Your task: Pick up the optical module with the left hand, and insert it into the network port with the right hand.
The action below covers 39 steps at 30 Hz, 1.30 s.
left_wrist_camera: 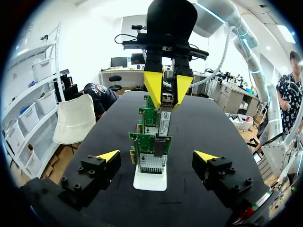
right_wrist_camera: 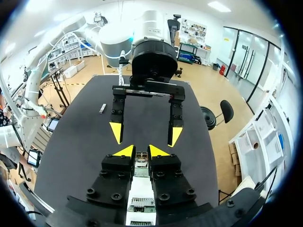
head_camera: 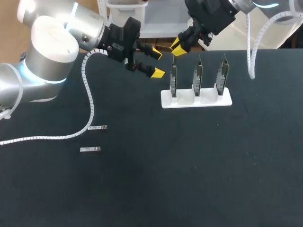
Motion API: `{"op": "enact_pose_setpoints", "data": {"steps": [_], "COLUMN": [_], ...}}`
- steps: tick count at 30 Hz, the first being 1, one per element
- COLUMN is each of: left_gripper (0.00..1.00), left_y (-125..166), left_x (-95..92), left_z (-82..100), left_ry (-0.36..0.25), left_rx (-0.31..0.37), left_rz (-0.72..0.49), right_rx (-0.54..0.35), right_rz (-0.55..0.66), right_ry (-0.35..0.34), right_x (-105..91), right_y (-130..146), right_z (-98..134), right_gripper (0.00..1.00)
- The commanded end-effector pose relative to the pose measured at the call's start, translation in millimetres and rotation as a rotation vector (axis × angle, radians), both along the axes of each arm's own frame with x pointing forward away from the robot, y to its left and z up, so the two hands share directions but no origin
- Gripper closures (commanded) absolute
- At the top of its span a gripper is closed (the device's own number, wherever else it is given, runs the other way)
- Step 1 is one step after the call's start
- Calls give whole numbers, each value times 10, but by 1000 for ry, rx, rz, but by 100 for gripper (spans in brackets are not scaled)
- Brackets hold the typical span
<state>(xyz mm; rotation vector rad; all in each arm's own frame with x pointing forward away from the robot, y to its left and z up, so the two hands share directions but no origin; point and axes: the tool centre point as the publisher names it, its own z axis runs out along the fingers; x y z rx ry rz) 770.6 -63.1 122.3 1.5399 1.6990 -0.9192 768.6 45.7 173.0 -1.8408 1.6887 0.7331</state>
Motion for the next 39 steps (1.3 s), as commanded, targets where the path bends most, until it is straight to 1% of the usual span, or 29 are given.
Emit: {"op": "enact_pose_setpoints", "data": {"steps": [1,12,24,39], "left_gripper": [0,0,0,0], "left_y": [-6,-6,-6,-6], "left_x": [8,8,8,8], "left_z": [4,4,4,4], "left_ry": [2,2,2,2], "left_rx": [4,4,4,4], "left_rz": [0,0,0,0], "right_rx": [8,14,8,5], "right_rz": [0,-2,5,3], "right_ry": [-14,-28,-41,-52], "right_x": [-7,-7,-17,-4], "right_y": [-10,-4,14,-20], "right_z": [-22,17,3,30], "right_gripper": [100,100,100,100]}}
